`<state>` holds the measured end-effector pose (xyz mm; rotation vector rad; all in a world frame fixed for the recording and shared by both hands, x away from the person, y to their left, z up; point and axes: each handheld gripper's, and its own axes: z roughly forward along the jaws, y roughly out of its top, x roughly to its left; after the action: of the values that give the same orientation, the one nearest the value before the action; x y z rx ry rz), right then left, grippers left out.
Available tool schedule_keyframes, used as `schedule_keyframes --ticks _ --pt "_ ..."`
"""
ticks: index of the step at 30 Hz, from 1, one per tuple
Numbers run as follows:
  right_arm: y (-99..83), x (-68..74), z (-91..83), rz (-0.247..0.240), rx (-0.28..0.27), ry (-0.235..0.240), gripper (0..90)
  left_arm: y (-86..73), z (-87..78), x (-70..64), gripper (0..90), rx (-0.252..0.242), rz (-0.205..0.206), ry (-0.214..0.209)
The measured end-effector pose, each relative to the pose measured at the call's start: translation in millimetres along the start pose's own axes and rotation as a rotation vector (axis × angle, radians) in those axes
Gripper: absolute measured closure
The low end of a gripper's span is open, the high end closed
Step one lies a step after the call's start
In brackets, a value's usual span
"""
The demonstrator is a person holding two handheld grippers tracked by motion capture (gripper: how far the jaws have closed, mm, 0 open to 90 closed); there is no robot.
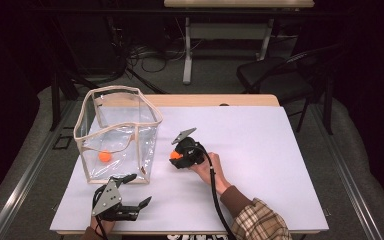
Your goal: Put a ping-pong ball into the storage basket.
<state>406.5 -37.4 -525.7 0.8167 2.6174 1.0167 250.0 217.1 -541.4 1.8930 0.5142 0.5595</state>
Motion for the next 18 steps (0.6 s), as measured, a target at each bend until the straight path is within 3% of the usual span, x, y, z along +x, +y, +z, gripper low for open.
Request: schedule_keyframes --ticks 18 --pt "3.1 -2.4 -13.1 -0.012 -0.004 -0.019 50.3 0.0 0.1 0.1 15.8 0.0 0.0 -0.001"
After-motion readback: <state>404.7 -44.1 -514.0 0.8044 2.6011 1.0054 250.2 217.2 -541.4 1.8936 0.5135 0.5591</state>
